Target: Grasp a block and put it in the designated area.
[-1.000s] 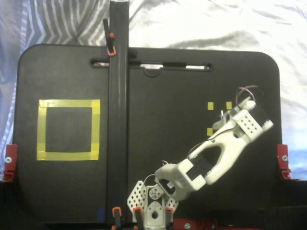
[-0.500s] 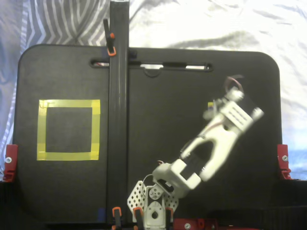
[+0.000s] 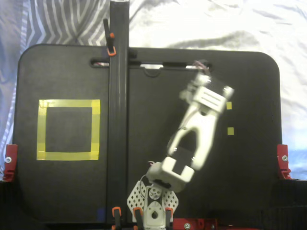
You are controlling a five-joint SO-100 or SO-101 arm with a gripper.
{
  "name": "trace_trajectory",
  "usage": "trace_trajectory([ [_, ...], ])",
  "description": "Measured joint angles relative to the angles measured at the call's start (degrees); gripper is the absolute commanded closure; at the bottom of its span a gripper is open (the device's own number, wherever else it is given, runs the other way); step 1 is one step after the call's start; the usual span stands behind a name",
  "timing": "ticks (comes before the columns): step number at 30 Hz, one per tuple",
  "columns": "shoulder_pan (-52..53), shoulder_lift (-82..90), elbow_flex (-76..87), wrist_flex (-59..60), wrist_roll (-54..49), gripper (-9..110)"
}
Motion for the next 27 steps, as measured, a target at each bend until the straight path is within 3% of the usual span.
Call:
trace_trajectory([
  [27, -41.48, 0.18, 0.00, 1.93, 38.94, 88],
])
